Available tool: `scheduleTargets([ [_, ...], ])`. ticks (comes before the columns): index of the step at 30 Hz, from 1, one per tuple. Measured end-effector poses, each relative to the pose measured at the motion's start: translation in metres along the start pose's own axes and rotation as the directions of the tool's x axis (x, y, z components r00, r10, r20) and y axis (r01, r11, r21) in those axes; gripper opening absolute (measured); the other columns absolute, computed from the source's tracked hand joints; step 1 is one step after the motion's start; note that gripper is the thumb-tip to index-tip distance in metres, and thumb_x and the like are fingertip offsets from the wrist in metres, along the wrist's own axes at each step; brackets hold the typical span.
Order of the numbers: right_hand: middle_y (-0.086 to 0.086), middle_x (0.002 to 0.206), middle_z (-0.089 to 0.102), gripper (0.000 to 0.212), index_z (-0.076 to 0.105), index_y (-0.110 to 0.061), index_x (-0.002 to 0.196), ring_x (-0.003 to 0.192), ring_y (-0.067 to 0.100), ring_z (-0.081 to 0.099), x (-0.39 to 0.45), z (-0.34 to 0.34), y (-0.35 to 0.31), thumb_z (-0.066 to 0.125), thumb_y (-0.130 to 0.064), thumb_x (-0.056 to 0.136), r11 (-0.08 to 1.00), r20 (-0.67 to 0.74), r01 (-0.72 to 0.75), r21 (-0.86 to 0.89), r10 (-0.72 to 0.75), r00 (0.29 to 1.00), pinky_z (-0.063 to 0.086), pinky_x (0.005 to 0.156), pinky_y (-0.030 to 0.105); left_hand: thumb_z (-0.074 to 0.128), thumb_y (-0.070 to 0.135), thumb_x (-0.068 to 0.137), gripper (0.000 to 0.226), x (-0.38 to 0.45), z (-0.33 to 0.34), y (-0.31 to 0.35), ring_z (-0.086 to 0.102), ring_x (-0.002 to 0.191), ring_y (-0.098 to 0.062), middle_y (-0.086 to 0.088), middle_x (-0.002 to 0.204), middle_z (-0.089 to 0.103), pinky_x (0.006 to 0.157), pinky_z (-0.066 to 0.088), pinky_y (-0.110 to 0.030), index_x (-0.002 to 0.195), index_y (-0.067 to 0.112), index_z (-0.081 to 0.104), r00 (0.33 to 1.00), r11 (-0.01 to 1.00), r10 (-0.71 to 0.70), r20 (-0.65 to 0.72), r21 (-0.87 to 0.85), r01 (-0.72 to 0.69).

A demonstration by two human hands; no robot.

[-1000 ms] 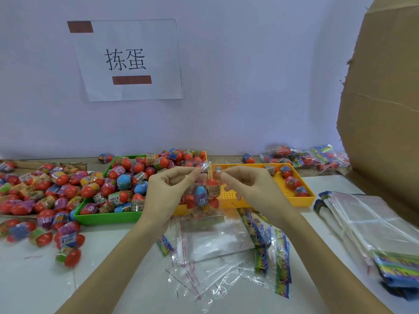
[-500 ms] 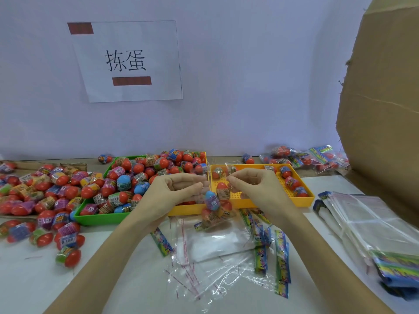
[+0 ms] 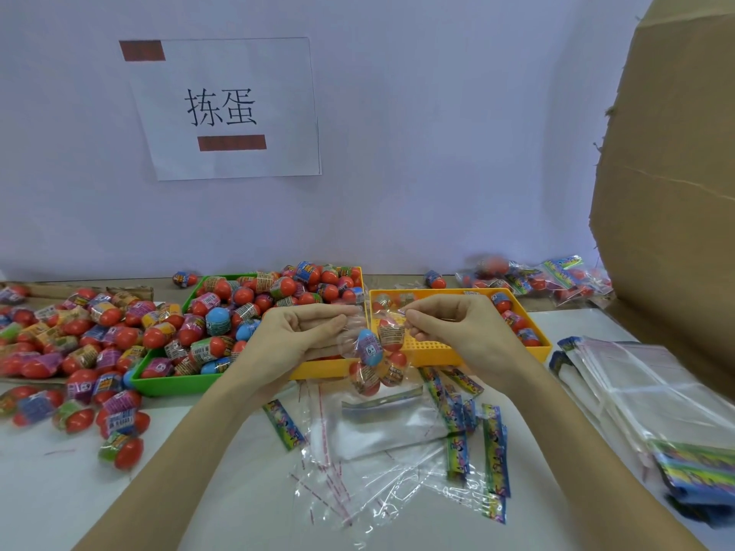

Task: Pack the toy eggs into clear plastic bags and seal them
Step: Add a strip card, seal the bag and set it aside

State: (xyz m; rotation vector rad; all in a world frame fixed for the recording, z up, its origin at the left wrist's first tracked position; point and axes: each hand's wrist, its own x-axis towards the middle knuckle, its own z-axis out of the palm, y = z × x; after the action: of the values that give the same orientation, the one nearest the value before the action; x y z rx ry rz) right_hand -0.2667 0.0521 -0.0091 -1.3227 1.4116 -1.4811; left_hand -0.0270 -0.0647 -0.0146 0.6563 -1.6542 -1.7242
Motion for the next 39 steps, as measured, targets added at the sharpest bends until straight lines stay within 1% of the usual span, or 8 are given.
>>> scheduleTargets([
  [2, 0.008, 0.096, 0.081, 0.016, 0.084, -0.022, 0.102, 0.087, 0.019, 0.077, 0.0, -0.002, 0.0, 0.08, -0.029, 0.089, 1.0, 0.023, 0.009, -0.014, -0.009, 1.0, 0.059, 0.077, 0.02, 0.074, 0.017, 0.089, 0.026, -0.001, -0.003, 0.002, 0.078, 0.11, -0.028, -0.015, 0.117, 0.079, 0.084, 0.065, -0.03, 0.113, 0.017, 0.084, 1.0, 1.0, -0.003, 0.021, -0.027, 0.004],
  [6, 0.002, 0.109, 0.08, 0.022, 0.083, -0.026, 0.109, 0.098, 0.021, 0.078, 0.0, -0.005, -0.001, 0.081, -0.033, 0.088, 1.0, 0.073, 0.009, -0.017, -0.007, 0.997, 0.06, 0.081, 0.021, 0.076, 0.021, 0.088, 0.029, -0.001, -0.007, 0.0, 0.077, 0.111, -0.027, -0.014, 0.119, 0.079, 0.085, 0.064, -0.029, 0.116, 0.018, 0.083, 0.999, 0.999, -0.005, 0.044, -0.032, 0.006],
  [11, 0.007, 0.101, 0.08, 0.013, 0.084, -0.024, 0.105, 0.093, 0.02, 0.077, 0.002, -0.006, 0.0, 0.077, -0.019, 0.094, 1.0, 0.058, -0.003, 0.009, 0.002, 0.998, 0.059, 0.079, 0.02, 0.077, 0.022, 0.087, 0.031, -0.003, -0.006, 0.004, 0.077, 0.112, -0.026, -0.012, 0.119, 0.079, 0.082, 0.065, -0.028, 0.117, 0.022, 0.083, 0.998, 1.0, 0.014, 0.066, -0.014, -0.013],
  [16, 0.005, 0.099, 0.08, 0.012, 0.085, -0.023, 0.1, 0.091, 0.016, 0.077, 0.001, -0.005, -0.001, 0.075, -0.016, 0.096, 1.0, 0.039, -0.01, -0.006, 0.01, 0.999, 0.058, 0.077, 0.019, 0.076, 0.023, 0.088, 0.031, -0.004, -0.008, 0.003, 0.076, 0.114, -0.02, -0.006, 0.118, 0.08, 0.083, 0.063, -0.024, 0.119, 0.028, 0.082, 0.992, 0.988, 0.084, 0.089, 0.12, -0.094],
  [21, 0.005, 0.097, 0.08, 0.012, 0.084, -0.022, 0.097, 0.09, 0.015, 0.076, 0.002, -0.004, 0.001, 0.074, -0.015, 0.096, 1.0, 0.024, -0.018, -0.017, 0.018, 1.0, 0.058, 0.077, 0.019, 0.074, 0.022, 0.089, 0.029, -0.005, -0.012, 0.004, 0.076, 0.115, -0.02, -0.004, 0.116, 0.081, 0.088, 0.062, -0.024, 0.116, 0.025, 0.083, 0.978, 0.972, 0.13, 0.163, 0.176, -0.159],
  [27, 0.005, 0.095, 0.079, 0.015, 0.083, -0.02, 0.094, 0.088, 0.016, 0.075, 0.002, -0.006, 0.002, 0.073, -0.011, 0.097, 0.999, 0.034, -0.007, -0.048, 0.009, 0.999, 0.058, 0.078, 0.02, 0.07, 0.014, 0.096, 0.029, -0.005, -0.015, 0.004, 0.073, 0.121, -0.021, -0.006, 0.122, 0.079, 0.095, 0.06, -0.026, 0.124, 0.018, 0.079, 0.953, 0.953, 0.133, 0.271, 0.228, -0.198],
  [32, 0.007, 0.09, 0.078, 0.014, 0.082, -0.016, 0.093, 0.084, 0.017, 0.073, 0.001, -0.007, 0.002, 0.072, -0.008, 0.097, 0.998, 0.05, 0.027, -0.059, -0.024, 0.998, 0.058, 0.078, 0.021, 0.07, 0.012, 0.097, 0.03, -0.007, -0.016, 0.007, 0.072, 0.123, -0.019, -0.003, 0.124, 0.079, 0.099, 0.059, -0.028, 0.126, 0.015, 0.078, 0.948, 0.923, 0.142, 0.286, 0.307, -0.231],
  [39, 0.005, 0.086, 0.077, 0.022, 0.082, -0.014, 0.093, 0.084, 0.015, 0.072, 0.001, -0.009, 0.002, 0.064, -0.003, 0.099, 0.991, 0.079, 0.041, -0.128, -0.031, 0.996, 0.057, 0.082, 0.021, 0.058, -0.013, 0.101, 0.044, -0.005, -0.015, 0.006, 0.066, 0.13, -0.007, 0.01, 0.127, 0.076, 0.102, 0.057, -0.024, 0.124, 0.019, 0.079, 0.942, 0.835, 0.168, 0.29, 0.466, -0.292],
])
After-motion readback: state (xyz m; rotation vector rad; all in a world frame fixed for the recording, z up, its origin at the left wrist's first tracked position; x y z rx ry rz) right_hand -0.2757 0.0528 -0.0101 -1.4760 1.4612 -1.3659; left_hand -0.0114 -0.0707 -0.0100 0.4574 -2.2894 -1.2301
